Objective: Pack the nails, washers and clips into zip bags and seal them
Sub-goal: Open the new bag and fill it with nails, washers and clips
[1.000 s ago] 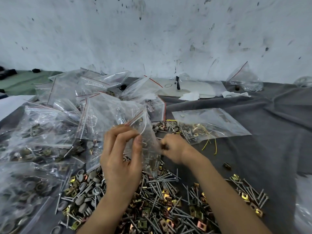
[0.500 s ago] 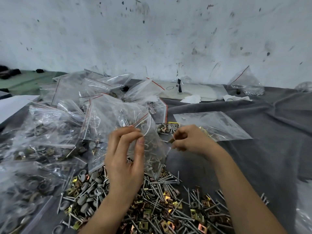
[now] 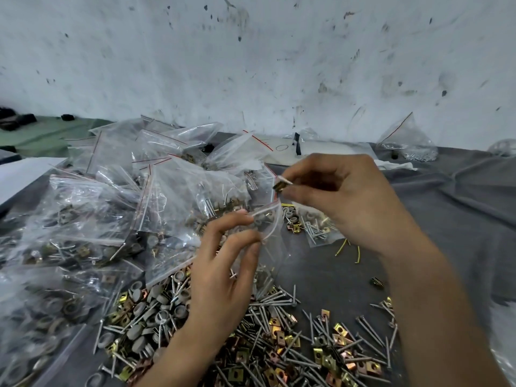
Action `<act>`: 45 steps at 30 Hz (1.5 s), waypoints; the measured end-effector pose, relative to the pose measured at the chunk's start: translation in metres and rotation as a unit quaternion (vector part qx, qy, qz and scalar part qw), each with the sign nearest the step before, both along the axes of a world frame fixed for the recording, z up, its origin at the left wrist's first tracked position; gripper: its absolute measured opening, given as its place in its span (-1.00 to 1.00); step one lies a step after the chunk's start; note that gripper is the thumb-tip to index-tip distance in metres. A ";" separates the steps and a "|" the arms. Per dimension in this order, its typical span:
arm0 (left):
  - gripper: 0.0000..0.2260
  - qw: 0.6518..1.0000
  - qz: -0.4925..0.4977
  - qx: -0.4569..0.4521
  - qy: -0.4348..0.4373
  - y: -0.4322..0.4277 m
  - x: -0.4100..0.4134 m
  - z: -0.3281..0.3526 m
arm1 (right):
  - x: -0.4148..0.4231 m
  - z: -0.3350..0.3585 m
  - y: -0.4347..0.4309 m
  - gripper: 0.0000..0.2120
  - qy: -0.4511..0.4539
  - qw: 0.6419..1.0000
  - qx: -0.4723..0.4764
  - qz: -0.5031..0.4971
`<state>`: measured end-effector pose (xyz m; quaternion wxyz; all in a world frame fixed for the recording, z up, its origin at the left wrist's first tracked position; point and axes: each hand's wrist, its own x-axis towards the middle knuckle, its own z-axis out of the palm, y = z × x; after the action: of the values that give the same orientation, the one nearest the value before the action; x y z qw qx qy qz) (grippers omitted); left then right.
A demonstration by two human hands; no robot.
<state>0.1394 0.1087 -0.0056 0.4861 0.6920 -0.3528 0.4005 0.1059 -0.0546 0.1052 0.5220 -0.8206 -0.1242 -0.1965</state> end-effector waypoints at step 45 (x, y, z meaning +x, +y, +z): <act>-0.91 0.992 0.018 -0.086 0.085 0.003 0.008 -0.005 | 0.061 -0.099 -0.021 -0.84 0.167 0.960 -0.202 -0.099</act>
<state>0.1477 0.1120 -0.0105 0.5651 0.6851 -0.2618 0.3778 0.1666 -0.0754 0.0060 0.3366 -0.9383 0.0096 -0.0789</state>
